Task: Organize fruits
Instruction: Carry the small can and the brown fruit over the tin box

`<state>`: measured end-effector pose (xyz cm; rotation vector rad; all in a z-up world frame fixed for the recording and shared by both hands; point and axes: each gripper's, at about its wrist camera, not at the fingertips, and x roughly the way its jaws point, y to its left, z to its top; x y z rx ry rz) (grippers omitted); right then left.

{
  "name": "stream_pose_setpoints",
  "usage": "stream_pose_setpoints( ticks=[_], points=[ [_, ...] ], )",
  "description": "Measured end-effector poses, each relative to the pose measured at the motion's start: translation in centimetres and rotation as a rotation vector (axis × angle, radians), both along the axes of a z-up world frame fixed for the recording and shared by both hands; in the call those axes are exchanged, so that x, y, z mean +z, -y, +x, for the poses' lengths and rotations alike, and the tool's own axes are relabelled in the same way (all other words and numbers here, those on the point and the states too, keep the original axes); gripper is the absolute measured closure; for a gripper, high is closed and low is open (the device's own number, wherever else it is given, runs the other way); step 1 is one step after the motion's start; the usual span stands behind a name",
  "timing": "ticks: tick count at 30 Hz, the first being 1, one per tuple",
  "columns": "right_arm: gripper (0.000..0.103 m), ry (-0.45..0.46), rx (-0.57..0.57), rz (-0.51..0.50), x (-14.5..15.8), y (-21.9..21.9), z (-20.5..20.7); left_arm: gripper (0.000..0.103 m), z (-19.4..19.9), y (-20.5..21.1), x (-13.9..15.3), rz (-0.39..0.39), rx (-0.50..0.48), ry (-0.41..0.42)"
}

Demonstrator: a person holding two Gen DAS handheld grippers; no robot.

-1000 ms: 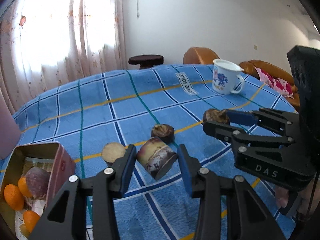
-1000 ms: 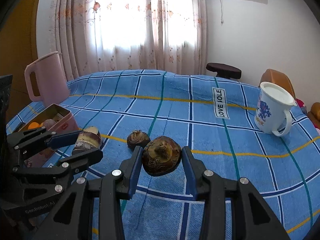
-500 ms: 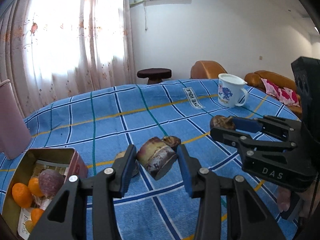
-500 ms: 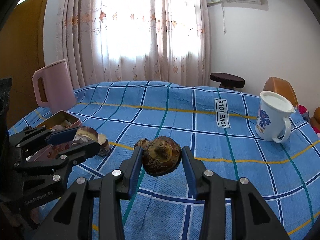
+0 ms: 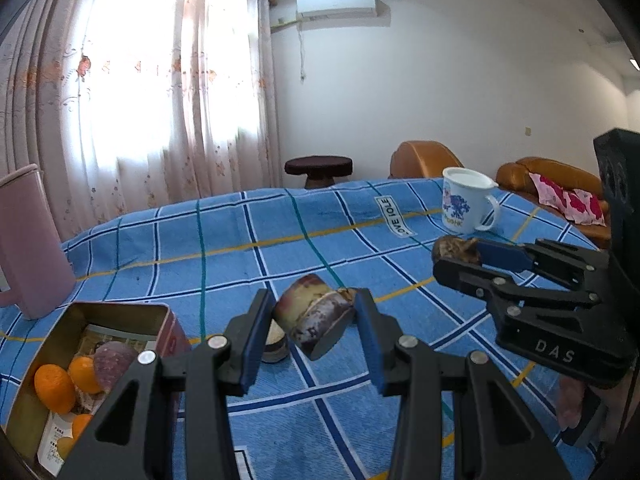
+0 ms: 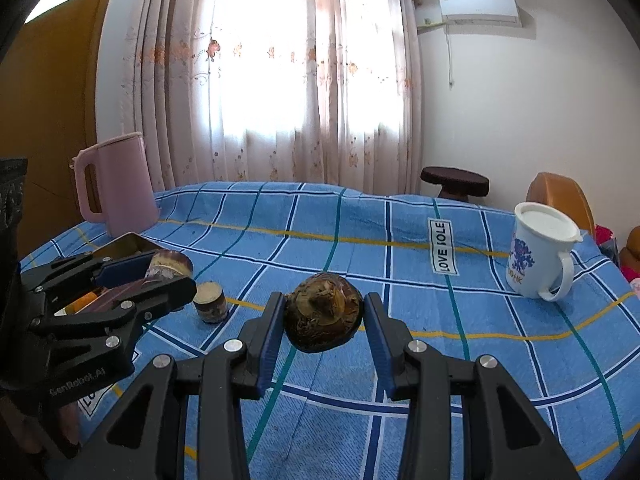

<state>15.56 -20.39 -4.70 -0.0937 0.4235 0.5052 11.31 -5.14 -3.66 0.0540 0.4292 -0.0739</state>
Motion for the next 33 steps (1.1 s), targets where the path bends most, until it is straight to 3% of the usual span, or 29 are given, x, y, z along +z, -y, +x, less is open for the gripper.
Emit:
stream_pose_setpoints(
  ticks=[11, 21, 33],
  points=[
    [0.061, 0.060, 0.007, 0.011, 0.4, 0.1, -1.4, 0.059, -1.2, -0.1, 0.4, 0.005, 0.020, 0.059],
    [0.061, 0.079, 0.036, -0.018, 0.5, -0.9, -2.7, 0.059, -1.8, -0.5, 0.5, -0.016, 0.012, 0.059],
    [0.061, 0.042, 0.172, -0.007, 1.9, -6.2, -3.2, 0.059, -4.1, -6.0, 1.2, -0.086, 0.083, 0.039]
  ],
)
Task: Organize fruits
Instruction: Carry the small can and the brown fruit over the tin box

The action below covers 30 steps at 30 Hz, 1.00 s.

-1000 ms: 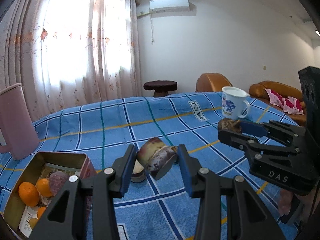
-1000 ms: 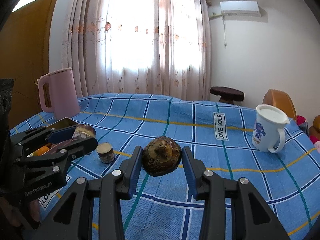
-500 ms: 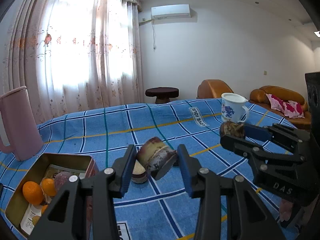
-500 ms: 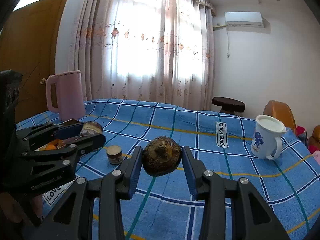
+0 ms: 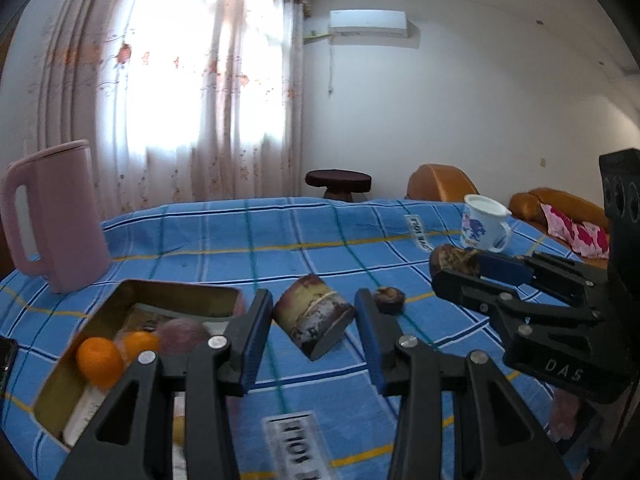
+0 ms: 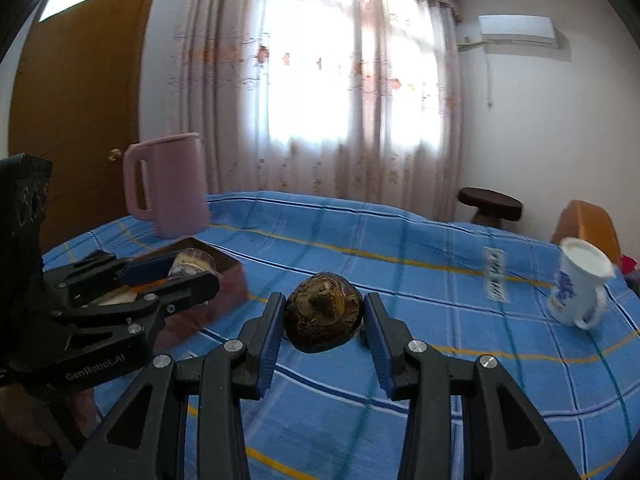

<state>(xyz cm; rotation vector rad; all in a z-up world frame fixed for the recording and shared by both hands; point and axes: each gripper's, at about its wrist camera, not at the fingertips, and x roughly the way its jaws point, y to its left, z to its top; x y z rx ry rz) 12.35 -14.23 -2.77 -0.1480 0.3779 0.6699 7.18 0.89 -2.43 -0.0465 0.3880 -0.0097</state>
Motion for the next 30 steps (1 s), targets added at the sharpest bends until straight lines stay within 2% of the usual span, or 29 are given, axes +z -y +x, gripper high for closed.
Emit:
stream_pose_setpoints(
  ticks=[9, 19, 30],
  points=[
    [0.061, 0.001, 0.159, -0.034, 0.9, -7.2, -1.2, 0.059, -2.8, -6.4, 0.9, -0.004, 0.119, -0.009],
    [0.061, -0.028, 0.290, -0.122, -0.5, -14.1, -2.6, 0.059, -3.8, -12.4, -0.5, -0.021, 0.252, -0.080],
    [0.061, -0.123, 0.329, -0.223, -3.4, -17.1, -2.2, 0.059, -3.6, -15.0, -2.5, -0.045, 0.277, -0.148]
  ],
)
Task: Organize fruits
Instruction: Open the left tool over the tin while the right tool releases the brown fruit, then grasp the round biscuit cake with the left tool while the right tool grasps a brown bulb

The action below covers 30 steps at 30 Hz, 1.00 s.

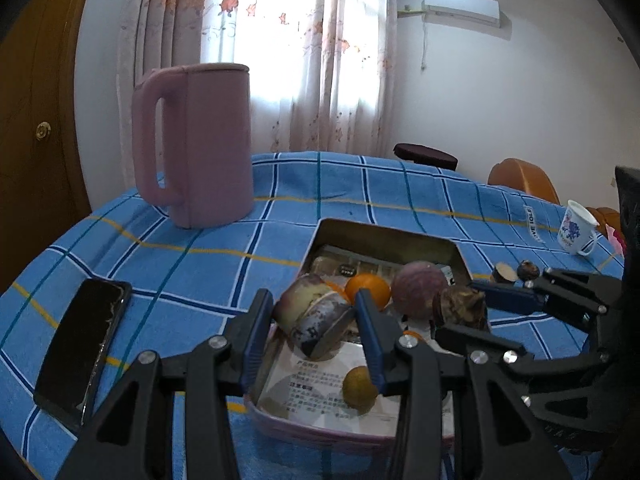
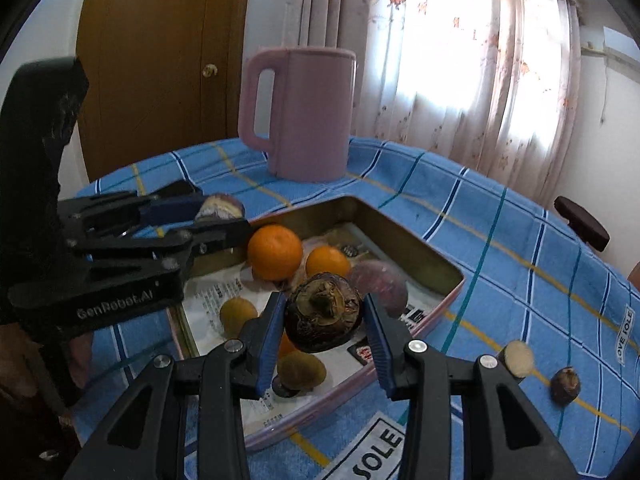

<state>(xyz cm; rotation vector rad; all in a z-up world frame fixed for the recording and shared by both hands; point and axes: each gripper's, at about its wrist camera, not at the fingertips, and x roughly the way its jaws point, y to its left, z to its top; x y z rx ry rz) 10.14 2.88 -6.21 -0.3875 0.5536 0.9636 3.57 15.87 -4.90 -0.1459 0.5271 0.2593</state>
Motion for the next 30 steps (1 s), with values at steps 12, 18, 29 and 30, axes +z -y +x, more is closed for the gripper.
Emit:
stream_pose_setpoints(
  ticks=[12, 18, 29, 30],
  points=[
    [0.049, 0.038, -0.068, 0.006, 1.4, 3.9, 0.0, 0.022, -0.2, 2.6, 1.8, 0.034, -0.007, 0.062],
    [0.046, 0.058, -0.274, 0.005, 2.4, 11.0, 4.0, 0.013, 0.8, 7.1, 3.4, 0.055, -0.111, 0.095],
    [0.046, -0.050, -0.514, -0.066, -0.4, 15.5, 11.7, 0.006, 7.3, 13.4, 2.9, 0.060, -0.221, 0.020],
    [0.046, -0.057, -0.516, -0.071, -0.5, 15.2, 12.2, 0.006, 7.8, 13.4, 2.7, 0.049, -0.218, 0.014]
  ],
)
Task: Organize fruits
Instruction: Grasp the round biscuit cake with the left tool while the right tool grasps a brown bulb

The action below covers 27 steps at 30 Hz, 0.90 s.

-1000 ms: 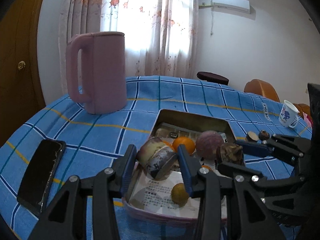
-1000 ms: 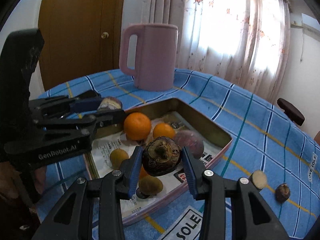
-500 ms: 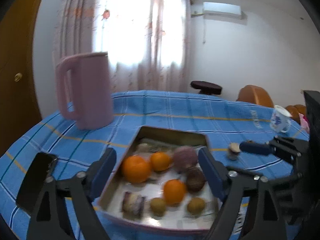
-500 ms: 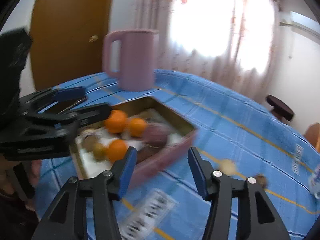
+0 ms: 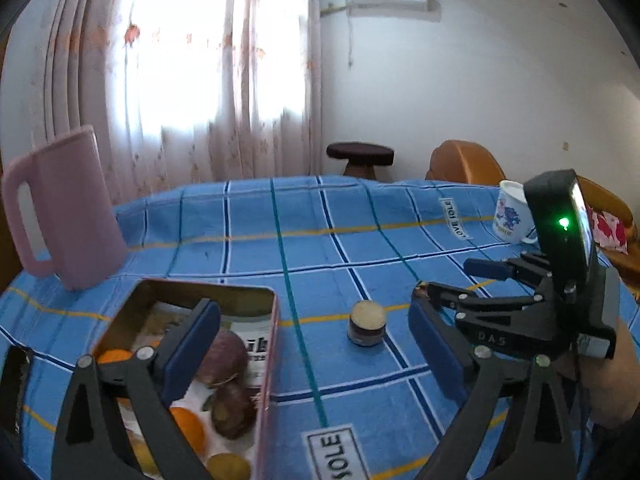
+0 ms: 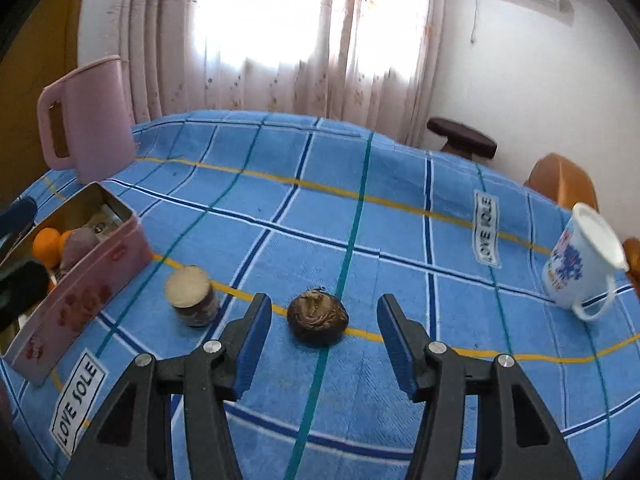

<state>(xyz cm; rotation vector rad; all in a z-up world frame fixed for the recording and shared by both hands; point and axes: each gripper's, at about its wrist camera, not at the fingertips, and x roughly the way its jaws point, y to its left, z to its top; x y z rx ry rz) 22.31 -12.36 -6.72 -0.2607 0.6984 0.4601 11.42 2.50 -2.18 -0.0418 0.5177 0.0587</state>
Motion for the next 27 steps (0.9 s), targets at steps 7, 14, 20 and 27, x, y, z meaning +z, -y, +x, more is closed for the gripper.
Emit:
stream_pose_setpoints(
  ticks=[7, 14, 20, 27],
  points=[
    [0.049, -0.147, 0.012, -0.034, -2.5, -0.8, 3.3, 0.006, 1.5, 0.2, -0.8, 0.012, 0.009, -0.034],
    [0.062, -0.116, 0.010, 0.018, -1.9, 1.2, 1.5, 0.006, 2.2, 1.9, -1.5, 0.028, -0.051, -0.070],
    [0.062, -0.069, -0.037, 0.076, -1.0, 3.9, 0.0, 0.017, 4.0, 3.6, -2.5, 0.033, -0.078, -0.126],
    [0.062, -0.035, -0.030, 0.100, -0.4, 4.4, -0.6, 0.036, 6.7, 4.3, -4.3, 0.031, -0.096, -0.224]
  ],
)
